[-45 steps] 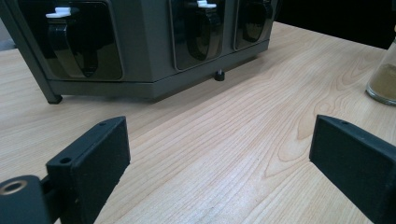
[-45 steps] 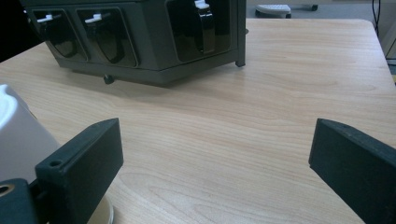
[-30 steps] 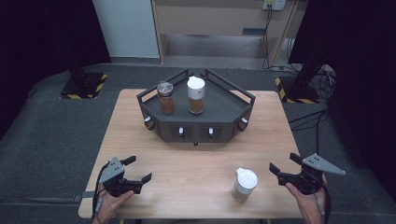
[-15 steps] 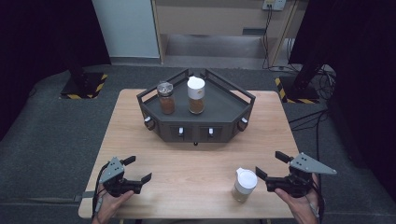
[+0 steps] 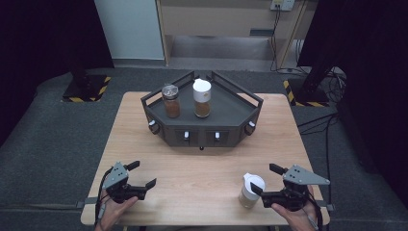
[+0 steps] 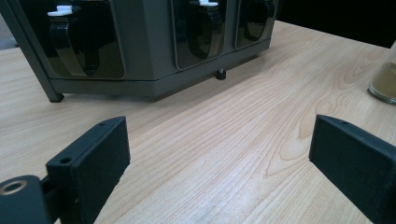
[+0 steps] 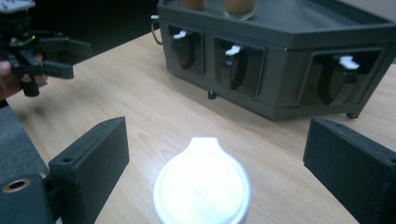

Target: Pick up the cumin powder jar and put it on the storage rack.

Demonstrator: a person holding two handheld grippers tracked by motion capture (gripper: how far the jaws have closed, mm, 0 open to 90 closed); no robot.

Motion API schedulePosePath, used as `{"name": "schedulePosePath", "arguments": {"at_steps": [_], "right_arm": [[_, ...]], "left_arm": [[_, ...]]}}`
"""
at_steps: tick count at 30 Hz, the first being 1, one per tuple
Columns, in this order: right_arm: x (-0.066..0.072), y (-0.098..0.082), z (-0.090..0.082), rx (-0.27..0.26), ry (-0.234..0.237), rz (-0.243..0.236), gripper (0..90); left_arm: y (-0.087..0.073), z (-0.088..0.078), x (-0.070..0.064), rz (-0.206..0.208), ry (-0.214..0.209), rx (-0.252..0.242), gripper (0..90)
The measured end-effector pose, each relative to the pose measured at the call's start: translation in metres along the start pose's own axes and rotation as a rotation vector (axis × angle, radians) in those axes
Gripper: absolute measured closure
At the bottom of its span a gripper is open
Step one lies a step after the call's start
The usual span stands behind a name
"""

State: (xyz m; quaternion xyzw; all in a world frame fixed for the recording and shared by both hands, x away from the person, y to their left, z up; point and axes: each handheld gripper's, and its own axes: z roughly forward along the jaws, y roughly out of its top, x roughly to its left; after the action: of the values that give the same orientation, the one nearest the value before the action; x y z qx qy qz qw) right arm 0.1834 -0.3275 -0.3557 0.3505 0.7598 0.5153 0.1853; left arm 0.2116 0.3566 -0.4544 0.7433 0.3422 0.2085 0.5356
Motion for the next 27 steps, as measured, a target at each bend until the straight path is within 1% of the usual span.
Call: {"name": "schedulePosePath", "arguments": {"at_steps": [3,5,8,10,12,17,21,23,24,26,27], "right_arm": [[0.001,-0.003,0.005,0.018,0.014,0.000,7.5],[0.004,-0.006,0.008,0.030,0.012,-0.007,7.8],[0.004,-0.009,0.012,0.040,0.018,-0.001,8.7],[0.003,-0.011,0.015,0.050,0.022,-0.005,9.3],[0.002,-0.014,0.020,0.060,0.026,0.005,10.1],[0.003,-0.020,0.028,0.084,0.028,-0.008,15.2],[0.003,-0.024,0.031,0.090,0.019,-0.011,19.8],[0.002,-0.025,0.033,0.097,0.022,-0.011,21.2],[0.003,-0.026,0.034,0.100,0.021,-0.017,22.8],[0.007,-0.027,0.034,0.100,0.000,-0.042,27.5],[0.007,-0.027,0.034,0.100,0.000,-0.042,27.5]], "left_arm": [[0.000,0.000,0.000,0.001,0.000,0.000,4.1],[0.000,0.000,0.000,0.000,0.000,0.000,4.1],[0.000,0.000,0.000,0.002,0.000,0.001,4.1],[0.000,0.000,0.000,0.001,0.000,0.001,4.1],[0.000,0.000,0.000,0.001,0.001,0.001,4.1],[0.000,0.000,0.000,0.001,0.000,0.001,4.1],[0.000,0.000,0.000,0.000,0.001,0.001,4.1],[0.000,0.000,0.000,0.001,0.001,0.002,4.2],[0.000,0.000,0.000,0.001,0.001,0.002,4.1],[0.000,0.000,0.000,0.002,0.001,0.002,4.1],[0.000,0.000,0.000,0.001,0.001,0.002,4.1]]}}
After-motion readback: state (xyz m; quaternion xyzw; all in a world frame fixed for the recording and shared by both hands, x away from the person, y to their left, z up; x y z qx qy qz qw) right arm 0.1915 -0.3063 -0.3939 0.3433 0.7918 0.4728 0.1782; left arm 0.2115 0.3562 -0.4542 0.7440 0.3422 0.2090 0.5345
